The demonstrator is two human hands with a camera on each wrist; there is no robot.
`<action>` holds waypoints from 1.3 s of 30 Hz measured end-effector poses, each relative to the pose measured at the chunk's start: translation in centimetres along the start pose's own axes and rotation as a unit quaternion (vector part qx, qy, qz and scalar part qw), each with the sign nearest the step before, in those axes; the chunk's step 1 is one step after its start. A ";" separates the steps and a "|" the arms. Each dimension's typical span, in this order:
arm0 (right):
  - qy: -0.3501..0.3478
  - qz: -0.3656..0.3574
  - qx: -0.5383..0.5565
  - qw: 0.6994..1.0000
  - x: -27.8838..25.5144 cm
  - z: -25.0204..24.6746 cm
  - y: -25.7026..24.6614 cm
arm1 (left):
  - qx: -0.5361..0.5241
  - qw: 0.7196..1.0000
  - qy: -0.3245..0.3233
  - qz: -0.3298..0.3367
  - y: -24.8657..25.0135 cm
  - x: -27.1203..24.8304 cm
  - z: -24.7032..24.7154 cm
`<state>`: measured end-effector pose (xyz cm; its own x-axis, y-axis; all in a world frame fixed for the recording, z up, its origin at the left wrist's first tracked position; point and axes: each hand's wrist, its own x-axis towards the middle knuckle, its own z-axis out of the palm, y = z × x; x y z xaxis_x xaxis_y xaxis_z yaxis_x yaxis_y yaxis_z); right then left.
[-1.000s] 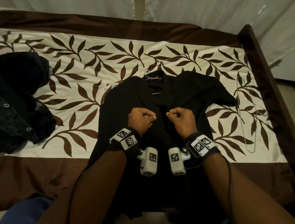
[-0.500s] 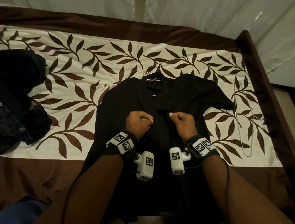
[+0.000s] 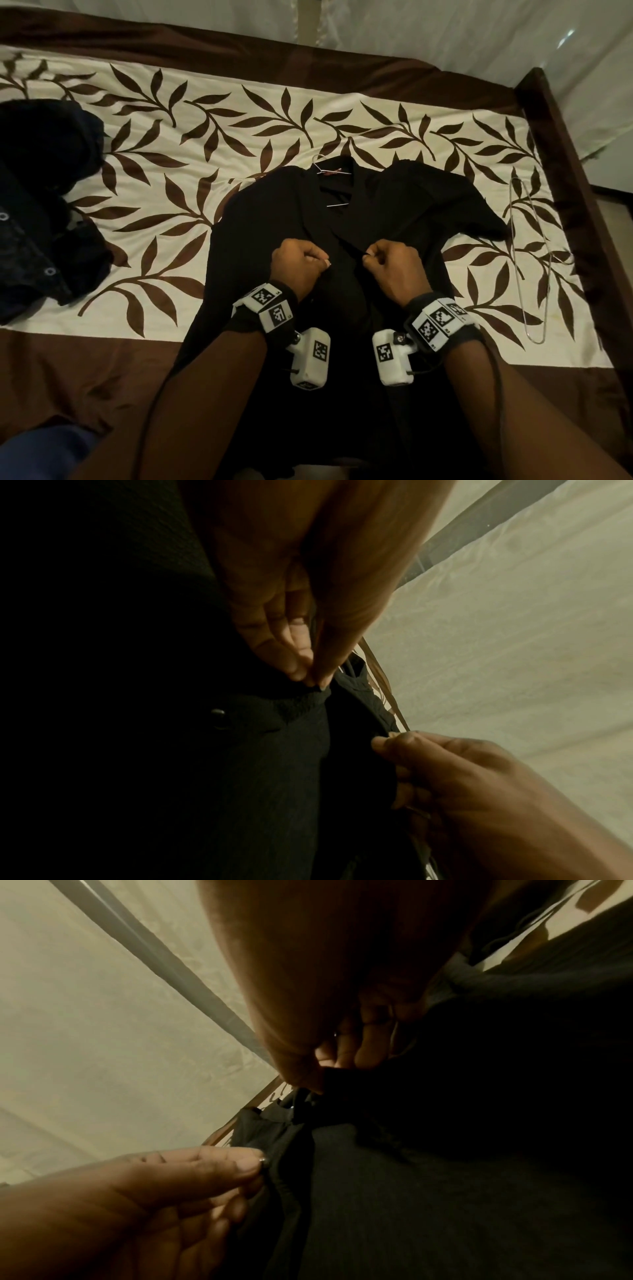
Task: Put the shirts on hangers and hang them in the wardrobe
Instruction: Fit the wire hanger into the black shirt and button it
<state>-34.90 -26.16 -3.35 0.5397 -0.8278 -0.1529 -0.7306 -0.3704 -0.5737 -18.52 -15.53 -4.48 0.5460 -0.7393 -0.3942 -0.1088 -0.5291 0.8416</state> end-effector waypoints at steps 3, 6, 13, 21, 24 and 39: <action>-0.019 -0.008 0.066 0.998 0.1 0.5 -0.7 | -0.050 0.999 -0.013 -0.012 0.5 -0.3 0.4; -0.031 -0.004 0.127 0.991 0.4 0.9 -1.0 | -0.104 0.994 -0.019 -0.028 0.7 -0.2 0.9; -0.075 -0.009 0.214 0.974 0.2 1.1 -0.6 | -0.150 0.986 -0.056 -0.039 1.4 -0.4 0.8; -0.059 -0.002 0.243 0.968 0.0 1.5 -0.8 | -0.134 0.989 -0.061 -0.026 1.4 -0.5 0.7; -0.055 0.003 0.253 0.966 -0.2 1.7 -1.0 | -0.117 0.991 -0.054 -0.020 1.2 -0.2 0.7; 0.003 -0.085 -0.007 0.996 -0.4 2.7 -1.3 | -0.094 0.993 -0.076 -0.019 0.3 1.2 1.0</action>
<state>-33.06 -24.26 -4.70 0.6528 -0.7559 -0.0493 -0.6350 -0.5106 -0.5797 -18.71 -17.00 -5.11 0.4133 -0.7825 -0.4657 0.0735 -0.4811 0.8736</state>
